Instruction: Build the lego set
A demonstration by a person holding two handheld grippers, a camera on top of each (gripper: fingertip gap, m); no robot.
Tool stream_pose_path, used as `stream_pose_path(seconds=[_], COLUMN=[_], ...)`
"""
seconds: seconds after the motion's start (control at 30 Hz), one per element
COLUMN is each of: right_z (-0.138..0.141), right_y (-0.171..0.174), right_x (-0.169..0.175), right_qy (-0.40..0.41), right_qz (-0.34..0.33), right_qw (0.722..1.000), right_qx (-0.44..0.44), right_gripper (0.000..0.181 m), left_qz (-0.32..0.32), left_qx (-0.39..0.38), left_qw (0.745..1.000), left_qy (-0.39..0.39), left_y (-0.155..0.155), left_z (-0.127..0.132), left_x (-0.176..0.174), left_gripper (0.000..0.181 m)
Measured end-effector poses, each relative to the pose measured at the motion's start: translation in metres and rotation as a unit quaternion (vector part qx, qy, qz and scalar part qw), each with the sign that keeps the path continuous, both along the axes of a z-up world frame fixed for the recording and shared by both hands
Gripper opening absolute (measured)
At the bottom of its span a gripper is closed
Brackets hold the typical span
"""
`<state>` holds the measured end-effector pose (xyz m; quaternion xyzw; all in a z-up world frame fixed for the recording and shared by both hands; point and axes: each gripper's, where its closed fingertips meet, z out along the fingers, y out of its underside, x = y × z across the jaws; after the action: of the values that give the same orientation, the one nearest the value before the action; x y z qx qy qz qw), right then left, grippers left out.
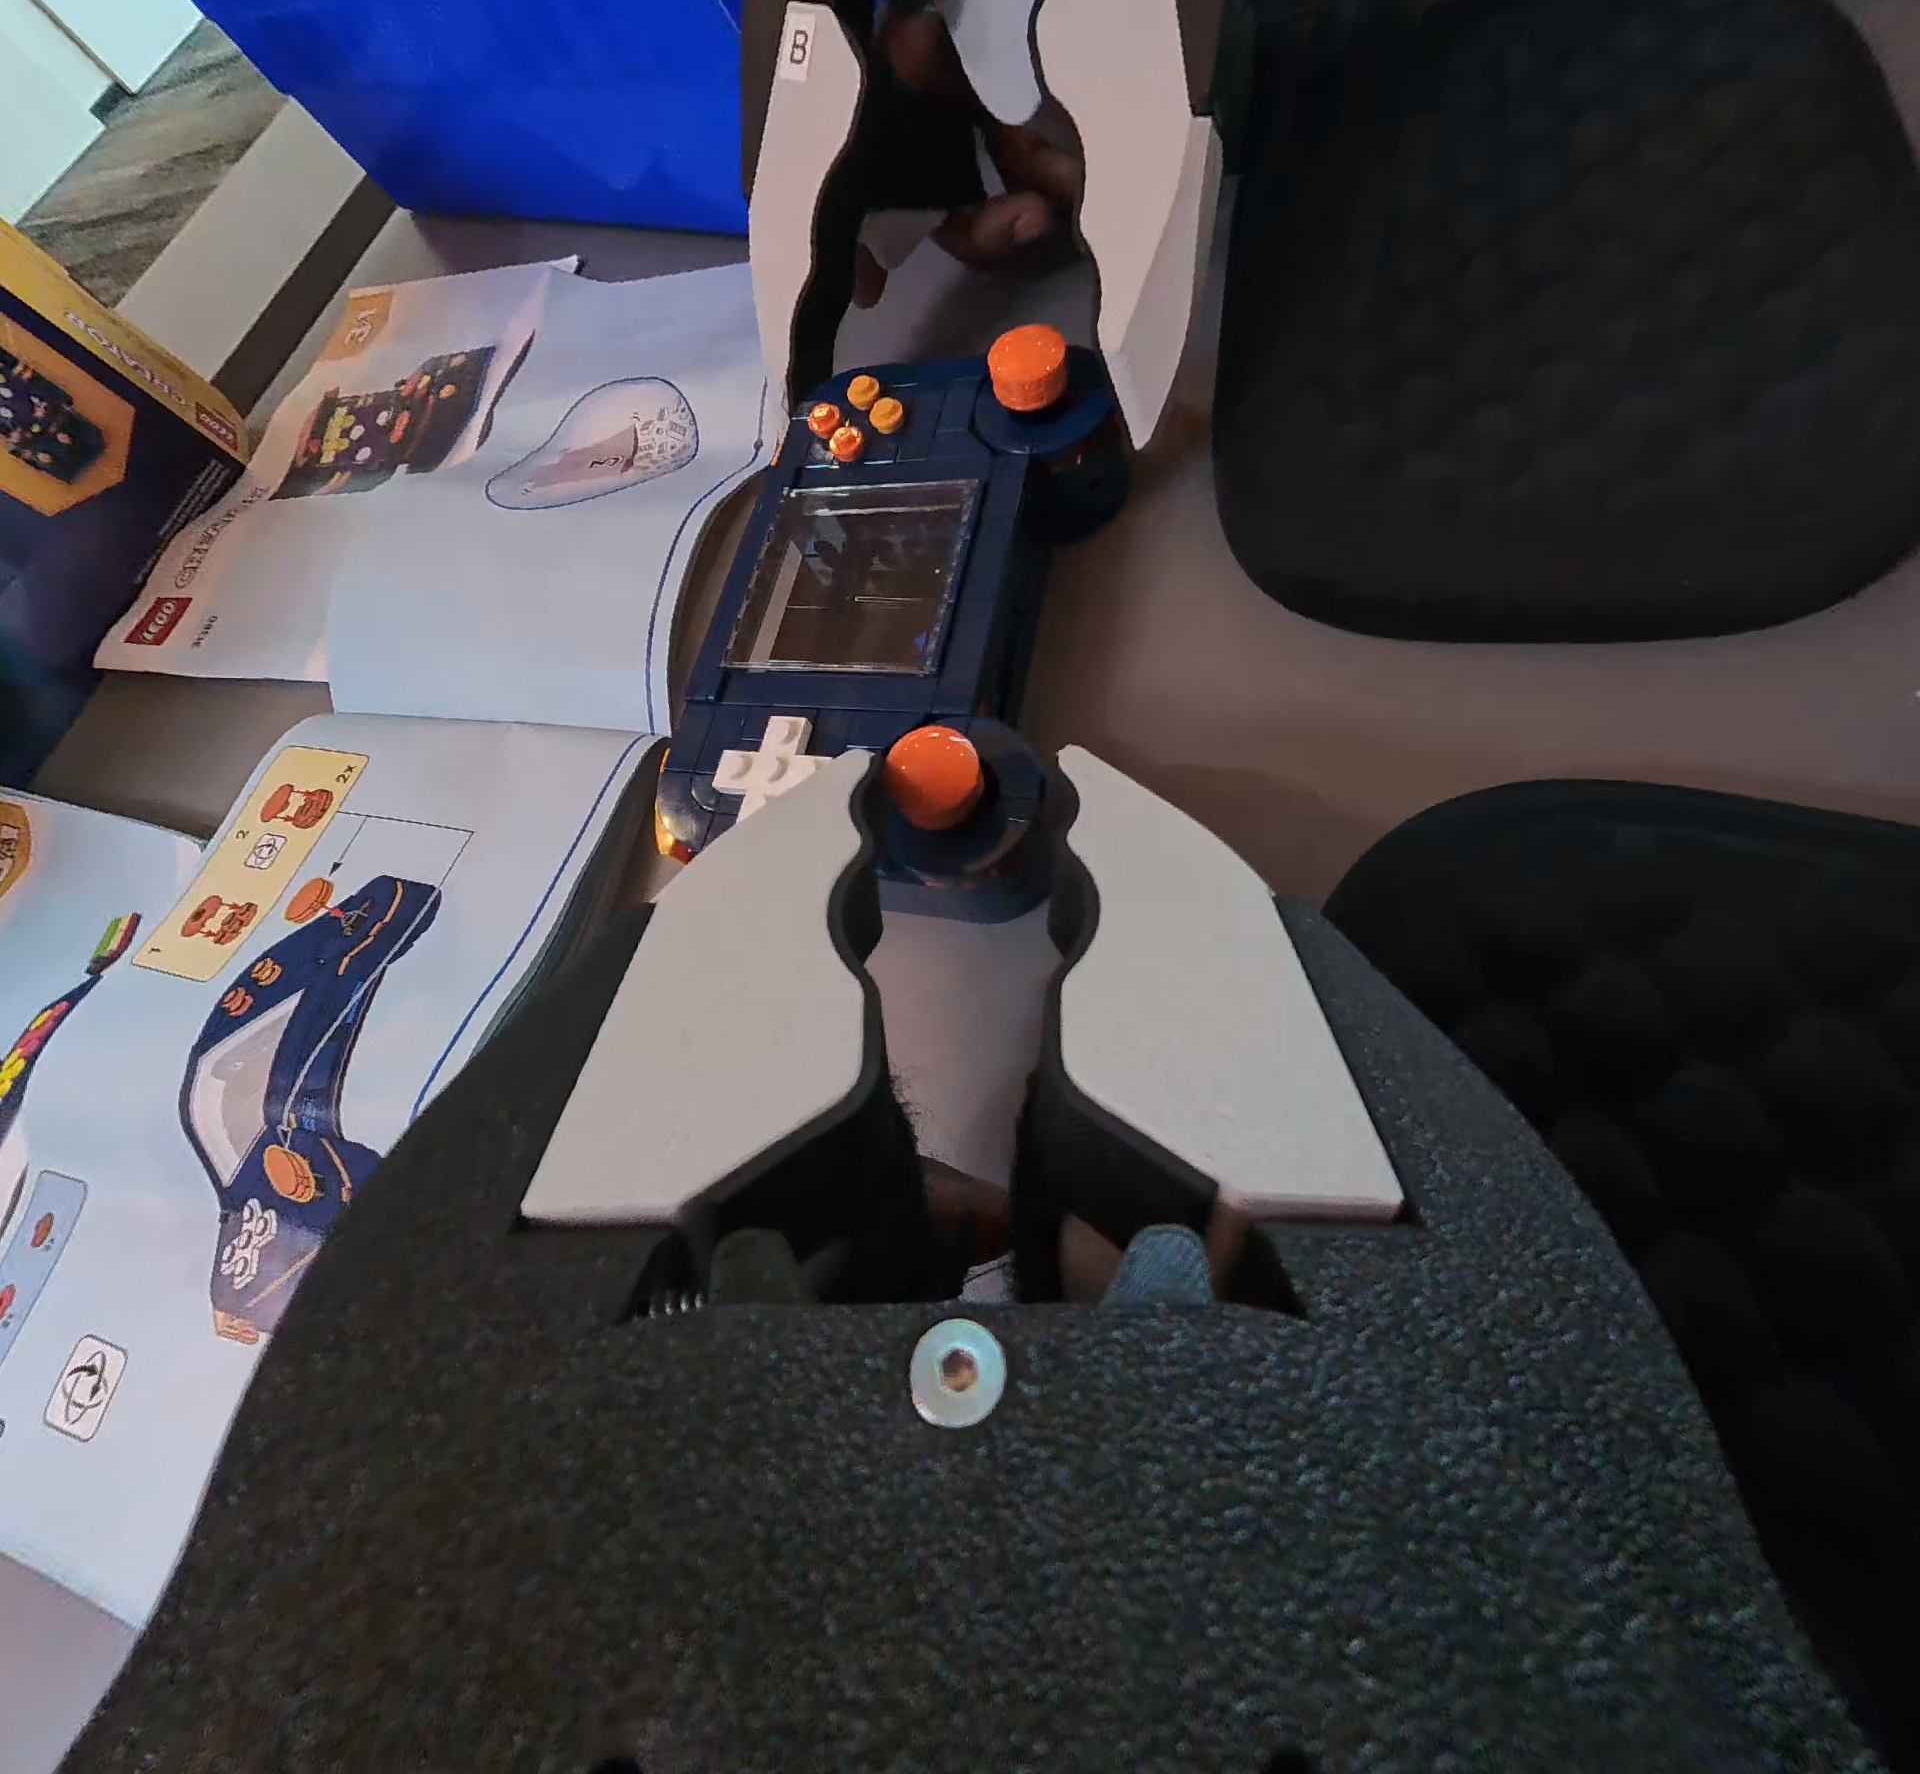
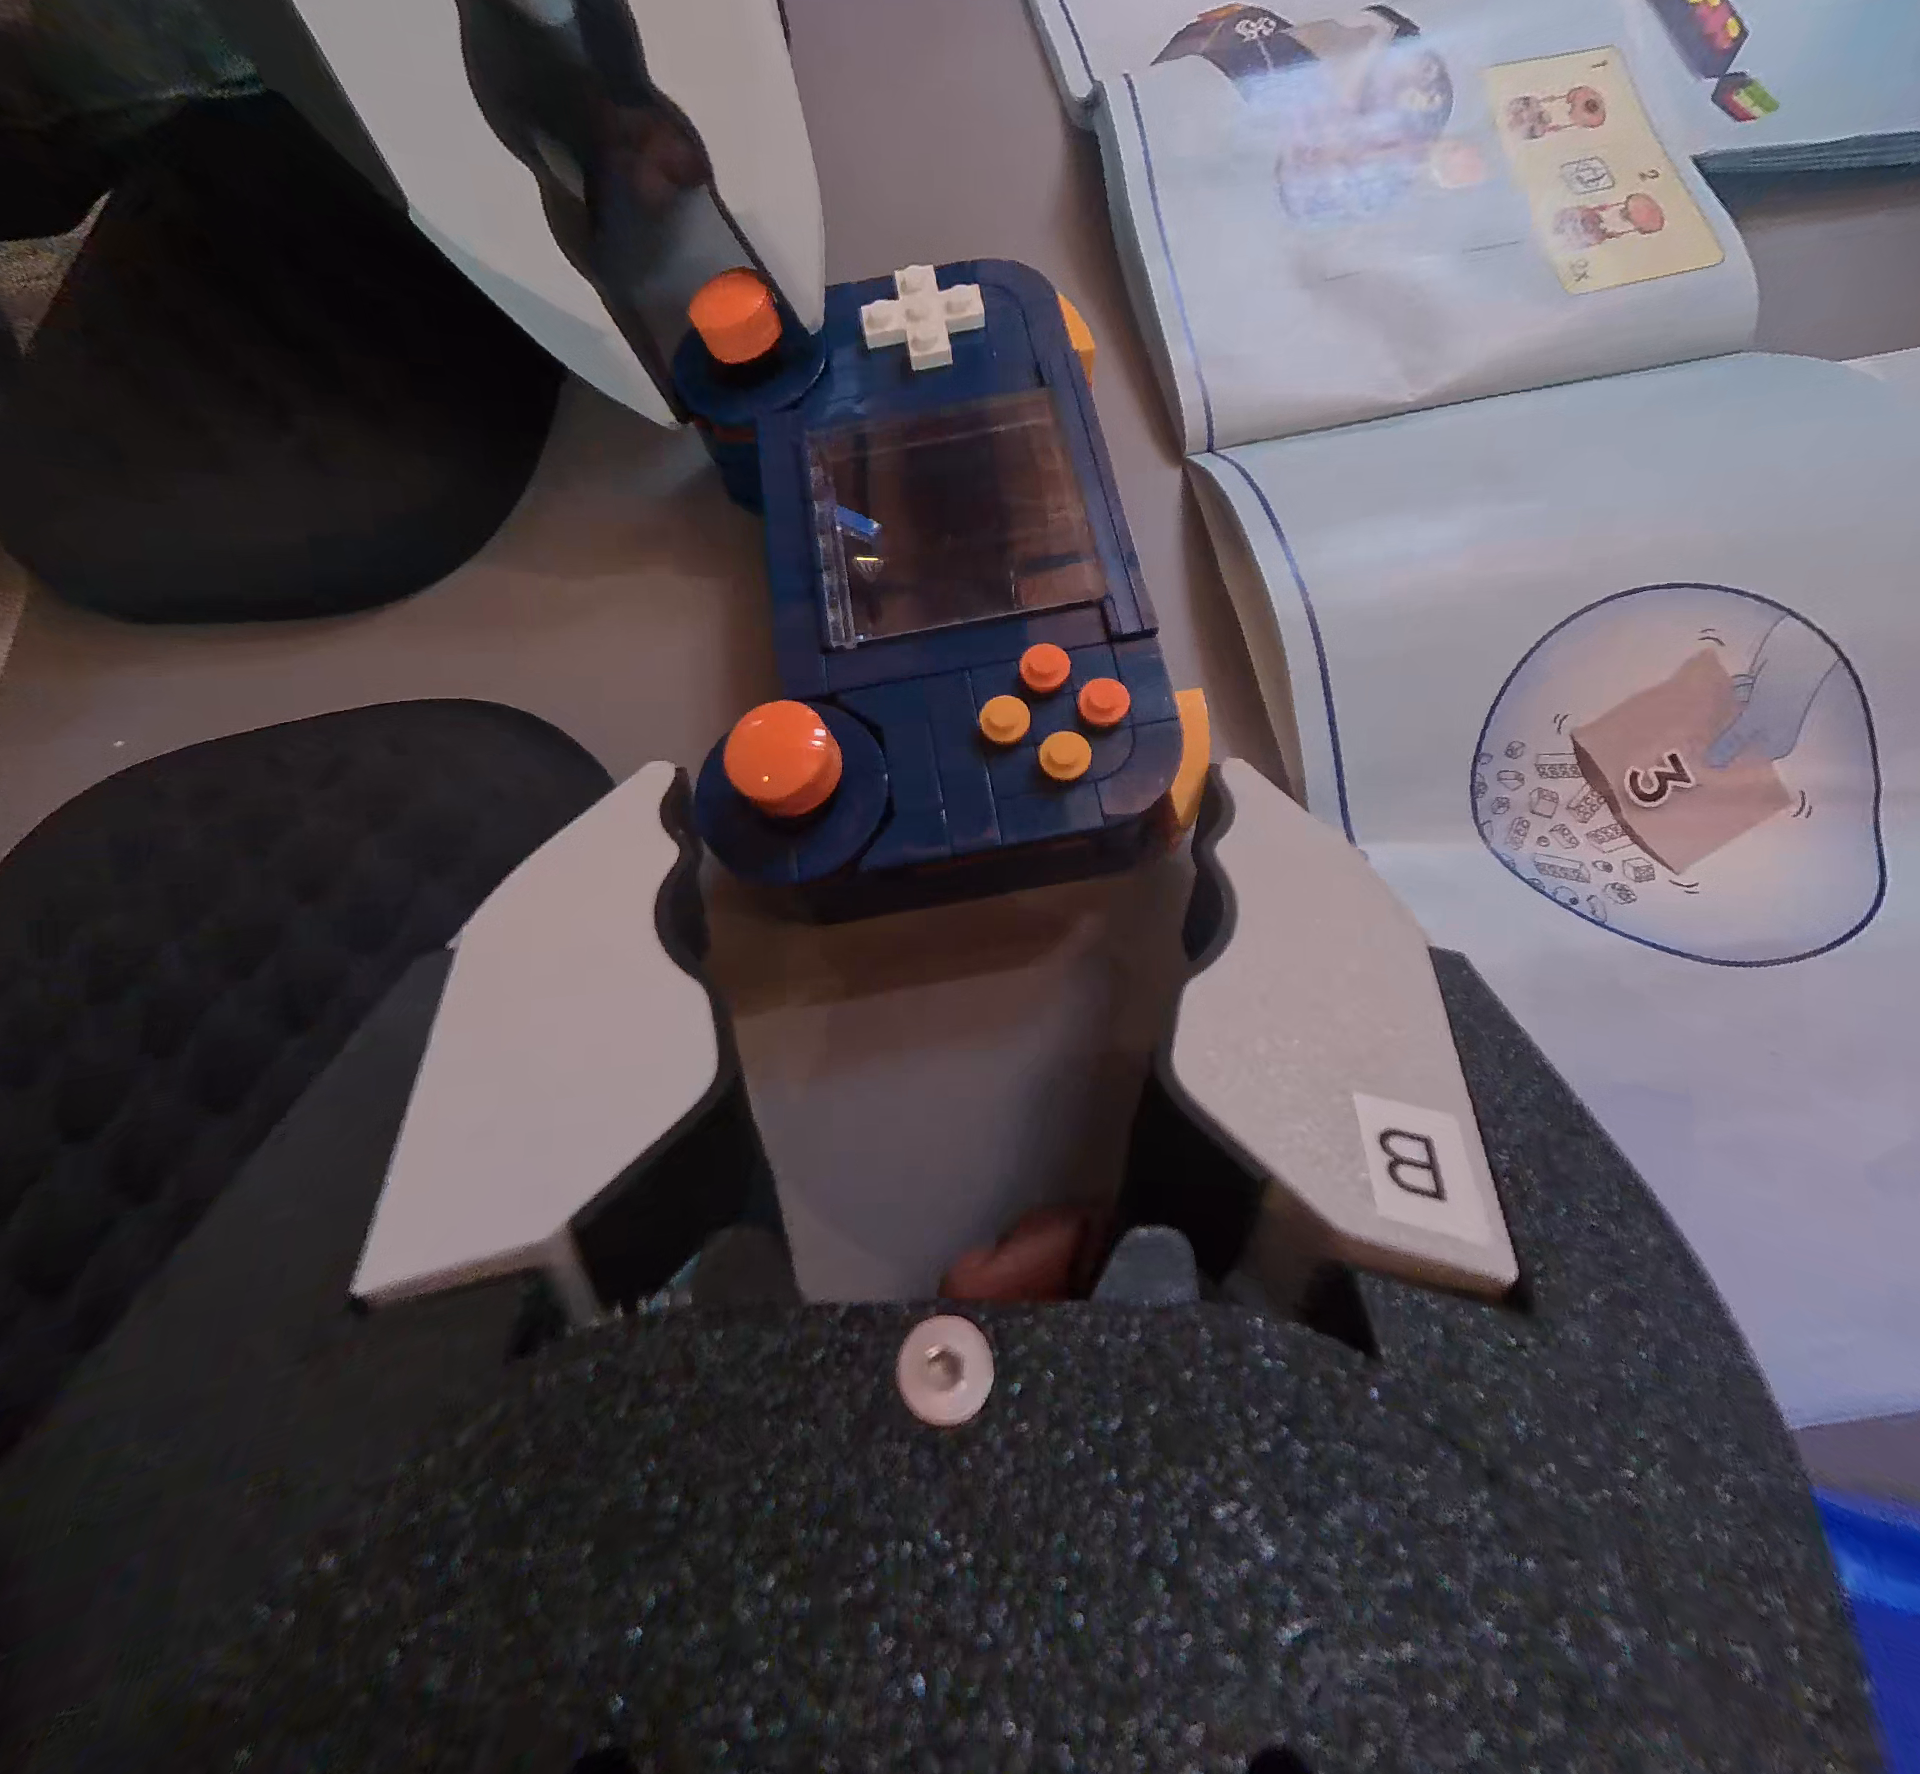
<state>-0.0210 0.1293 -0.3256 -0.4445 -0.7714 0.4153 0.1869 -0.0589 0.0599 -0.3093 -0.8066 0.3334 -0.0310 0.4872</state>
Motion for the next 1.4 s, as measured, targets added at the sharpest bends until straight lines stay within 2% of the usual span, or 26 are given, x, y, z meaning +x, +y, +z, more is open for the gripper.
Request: stream_pose_path(seconds=[0.2,0.27,0.37,0.5,0.7,0.77,0.83,0.93,1.0,1.03,1.1,1.17,1.27,1.3,1.33,1.37,1.4], right_z=[0.000,0.006,0.018,0.011,0.010,0.012,0.026,0.071,0.106,0.121,0.137,0.137,0.128,0.121,0.113,0.104,0.094], right_y=[-0.001,-0.003,-0.001,-0.003,-0.007,-0.012,-0.014,0.006,0.033,0.048,0.070,0.078,0.073,0.066,0.055,0.044,0.036], right_x=[0.000,0.002,0.000,-0.001,0.000,0.001,0.001,0.004,0.013,0.020,0.033,0.037,0.025,0.021,0.016,0.013,0.009], right_qy=[-0.001,-0.003,0.000,-0.020,-0.022,-0.013,0.029,0.155,0.275,0.331,0.403,0.418,0.392,0.371,0.343,0.311,0.280], right_qz=[-0.001,0.002,-0.015,-0.016,-0.007,0.008,0.013,-0.020,-0.075,-0.106,-0.152,-0.172,-0.175,-0.160,-0.137,-0.114,-0.100], right_qw=[1.000,0.999,0.992,0.993,0.994,0.995,0.993,0.979,0.949,0.929,0.897,0.889,0.899,0.909,0.922,0.934,0.945], right_qx=[-0.006,-0.046,-0.125,-0.114,-0.105,-0.102,-0.112,-0.134,-0.135,-0.129,-0.102,-0.077,-0.087,-0.102,-0.119,-0.133,-0.137], right_gripper=[0.090,0.089,0.083,0.087,0.082,0.085,0.091,0.085,0.076,0.069,0.063,0.068,0.098,0.098,0.090,0.075,0.053], left_qz=[0.006,0.020,0.021,0.014,-0.003,-0.015,-0.032,0.008,0.059,0.084,0.145,0.192,0.208,0.203,0.201,0.203,0.203], left_qx=[0.002,0.010,0.018,0.008,0.000,0.009,0.039,0.160,0.261,0.305,0.366,0.390,0.385,0.376,0.366,0.357,0.348], left_qw=[1.000,0.999,0.999,1.000,1.000,0.999,0.994,0.961,0.919,0.896,0.866,0.857,0.860,0.862,0.865,0.869,0.876], left_qy=[-0.020,-0.025,-0.041,-0.026,-0.023,-0.043,-0.099,-0.223,-0.290,-0.310,-0.308,-0.276,-0.264,-0.272,-0.277,-0.275,-0.265], left_y=[0.000,0.003,0.002,0.001,-0.002,-0.004,-0.006,-0.003,-0.006,-0.010,-0.016,-0.018,-0.015,-0.013,-0.011,-0.009,-0.007], left_z=[0.000,0.002,0.005,0.000,-0.002,0.004,0.020,0.069,0.103,0.116,0.127,0.129,0.131,0.132,0.134,0.135,0.136], left_x=[-0.001,-0.006,-0.008,-0.006,-0.002,0.000,0.003,-0.016,-0.045,-0.060,-0.089,-0.106,-0.111,-0.110,-0.110,-0.113,-0.115], left_gripper=[0.029,0.045,0.043,0.038,0.038,0.045,0.052,0.082,0.097,0.099,0.108,0.119,0.134,0.134,0.131,0.118,0.089])
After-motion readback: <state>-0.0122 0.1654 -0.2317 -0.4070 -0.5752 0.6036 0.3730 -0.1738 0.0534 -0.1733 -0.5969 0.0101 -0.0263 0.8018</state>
